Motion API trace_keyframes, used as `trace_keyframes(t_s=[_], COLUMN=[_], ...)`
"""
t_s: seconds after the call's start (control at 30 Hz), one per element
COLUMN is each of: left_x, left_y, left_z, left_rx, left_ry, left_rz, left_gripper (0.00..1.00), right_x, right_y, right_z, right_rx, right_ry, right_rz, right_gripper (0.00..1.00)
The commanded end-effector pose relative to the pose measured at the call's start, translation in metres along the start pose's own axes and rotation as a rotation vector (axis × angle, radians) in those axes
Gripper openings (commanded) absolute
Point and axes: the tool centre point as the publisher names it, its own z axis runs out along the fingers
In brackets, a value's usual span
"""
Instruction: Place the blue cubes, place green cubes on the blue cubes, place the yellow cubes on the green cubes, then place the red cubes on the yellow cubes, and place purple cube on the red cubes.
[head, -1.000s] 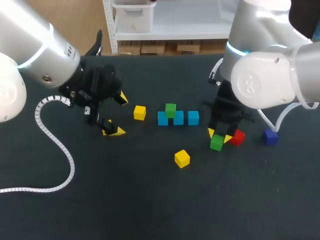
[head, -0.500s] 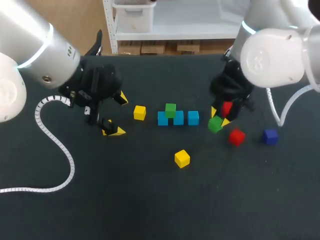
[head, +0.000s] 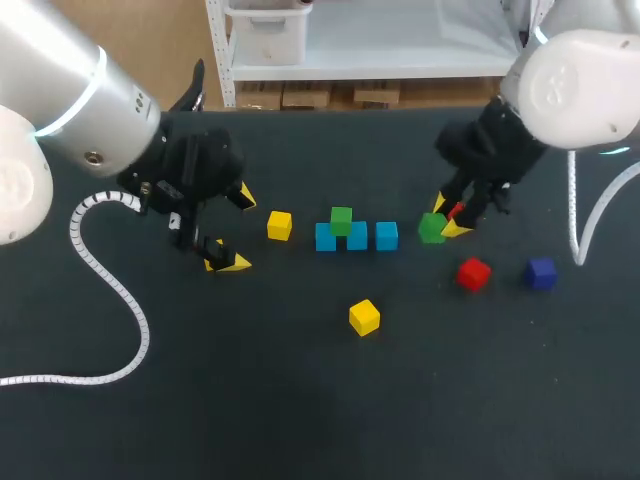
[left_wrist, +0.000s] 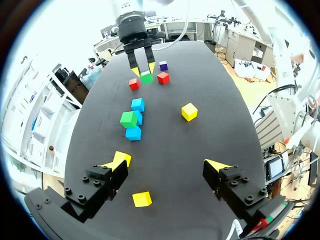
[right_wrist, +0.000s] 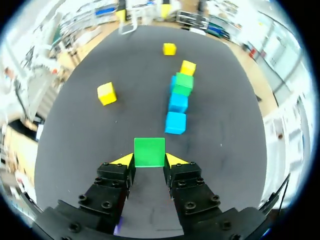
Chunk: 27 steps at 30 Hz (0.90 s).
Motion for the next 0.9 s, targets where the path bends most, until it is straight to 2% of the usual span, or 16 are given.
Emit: trace_keyframes(t_s=[0.03,0.23,0.37,0.53,0.9], left_x=[0.000,0.000,0.000,0.000,0.000], left_y=[0.000,0.000,0.000,0.000,0.000], left_z=[0.000,0.000,0.000,0.000,0.000], left_rx=[0.000,0.000,0.000,0.000,0.000], left_ry=[0.000,0.000,0.000,0.000,0.000], left_rz=[0.001,0.001,0.001,0.001,0.001], left_gripper=[1.00,1.00,1.00,1.00,1.00], right_x=[0.004,0.004,-0.009,-0.021,-0.040], right_y=[0.005,0.005,-0.001,-0.007,-0.016], right_z=[-0.001,-0.001,-0.001,-0.001,0.009], right_rx=[0.045,0.045,0.033,0.048,0.081], right_ry=[-0.054,-0.054,0.050,0.147,0.169], right_rz=[0.154,0.154,0.093,0.109,0.193], right_gripper=[0.00,0.00,0.00,0.00,0.00])
